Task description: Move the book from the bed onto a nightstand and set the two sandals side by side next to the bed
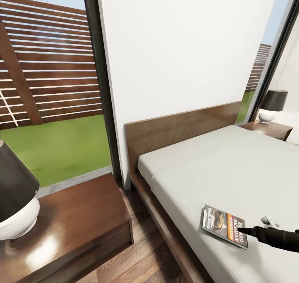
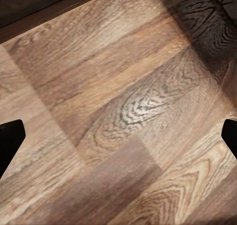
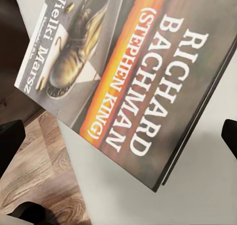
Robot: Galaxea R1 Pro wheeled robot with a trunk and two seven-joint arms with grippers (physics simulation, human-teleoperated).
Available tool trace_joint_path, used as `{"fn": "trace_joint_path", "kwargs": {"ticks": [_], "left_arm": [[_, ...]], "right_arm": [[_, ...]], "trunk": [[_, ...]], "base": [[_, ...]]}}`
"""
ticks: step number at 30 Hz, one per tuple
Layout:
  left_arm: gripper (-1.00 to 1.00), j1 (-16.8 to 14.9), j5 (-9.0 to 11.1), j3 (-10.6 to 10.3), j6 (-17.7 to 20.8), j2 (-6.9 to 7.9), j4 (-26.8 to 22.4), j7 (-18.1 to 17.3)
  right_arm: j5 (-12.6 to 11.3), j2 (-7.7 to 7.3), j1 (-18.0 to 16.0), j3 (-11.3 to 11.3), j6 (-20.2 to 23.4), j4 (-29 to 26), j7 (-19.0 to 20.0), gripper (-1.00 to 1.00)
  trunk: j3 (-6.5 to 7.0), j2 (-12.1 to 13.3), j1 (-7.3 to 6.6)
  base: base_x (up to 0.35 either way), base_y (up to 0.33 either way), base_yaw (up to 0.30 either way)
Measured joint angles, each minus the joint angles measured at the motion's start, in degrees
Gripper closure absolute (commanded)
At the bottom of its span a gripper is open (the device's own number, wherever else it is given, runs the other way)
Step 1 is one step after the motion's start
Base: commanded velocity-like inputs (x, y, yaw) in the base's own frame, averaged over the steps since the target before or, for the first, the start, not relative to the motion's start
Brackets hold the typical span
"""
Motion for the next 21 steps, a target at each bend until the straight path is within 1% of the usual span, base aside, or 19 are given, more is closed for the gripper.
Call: {"fn": "trace_joint_path", "kwargs": {"ticks": [20,21], "left_arm": [[-1.0,0.0,0.1,-0.1,0.1,-0.04,0.0,-0.1],[-1.0,0.0,0.1,-0.1,0.1,-0.04,0.0,-0.1]], "right_arm": [[0.0,0.01,0.0,0.0,0.0,0.0,0.0,-1.0],[0.0,0.01,0.0,0.0,0.0,0.0,0.0,-1.0]], "trunk": [[0.0,0.0,0.0],[-0.17,-0.4,0.21]], "base": [[0.0,0.0,0.0],[0.0,0.0,0.0]]}}
